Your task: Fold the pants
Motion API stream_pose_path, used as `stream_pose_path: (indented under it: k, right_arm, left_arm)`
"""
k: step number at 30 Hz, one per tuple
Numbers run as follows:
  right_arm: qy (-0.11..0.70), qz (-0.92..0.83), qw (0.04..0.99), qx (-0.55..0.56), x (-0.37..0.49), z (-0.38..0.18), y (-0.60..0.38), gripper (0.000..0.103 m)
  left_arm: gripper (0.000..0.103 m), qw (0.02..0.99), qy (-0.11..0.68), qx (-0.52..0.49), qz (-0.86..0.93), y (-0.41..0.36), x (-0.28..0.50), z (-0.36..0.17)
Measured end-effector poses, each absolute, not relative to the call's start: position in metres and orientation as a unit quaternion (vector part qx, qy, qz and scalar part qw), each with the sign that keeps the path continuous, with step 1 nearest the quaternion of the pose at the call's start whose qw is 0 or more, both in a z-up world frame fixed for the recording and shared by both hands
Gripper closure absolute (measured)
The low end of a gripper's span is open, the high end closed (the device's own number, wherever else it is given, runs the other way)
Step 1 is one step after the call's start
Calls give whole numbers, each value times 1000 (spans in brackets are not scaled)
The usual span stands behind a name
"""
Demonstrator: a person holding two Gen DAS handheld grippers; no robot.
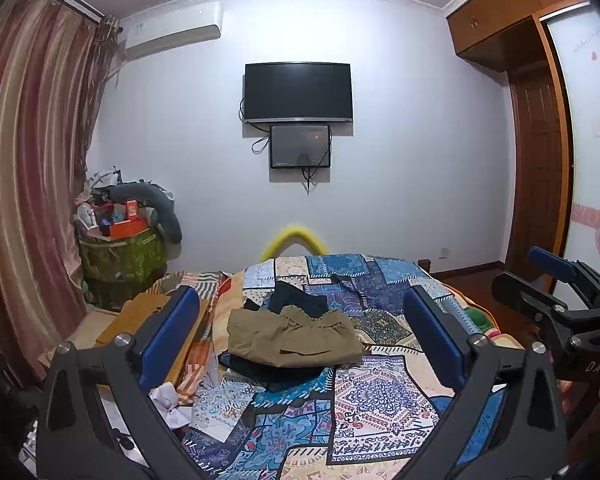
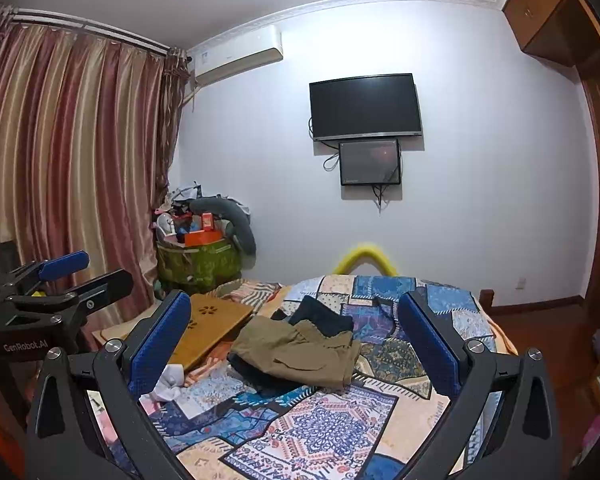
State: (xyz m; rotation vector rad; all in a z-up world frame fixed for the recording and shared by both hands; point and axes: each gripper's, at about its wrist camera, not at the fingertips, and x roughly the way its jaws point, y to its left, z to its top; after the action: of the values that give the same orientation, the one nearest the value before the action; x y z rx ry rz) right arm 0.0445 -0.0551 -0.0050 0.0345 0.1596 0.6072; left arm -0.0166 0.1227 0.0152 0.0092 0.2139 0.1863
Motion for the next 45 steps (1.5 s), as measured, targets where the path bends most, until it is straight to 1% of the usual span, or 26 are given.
stream_pose_path:
  k: [45]
  right_arm:
    - [96, 290, 952, 30, 40, -4, -63, 0]
  left_arm:
    - [0, 990, 129, -12, 63, 125, -5, 8]
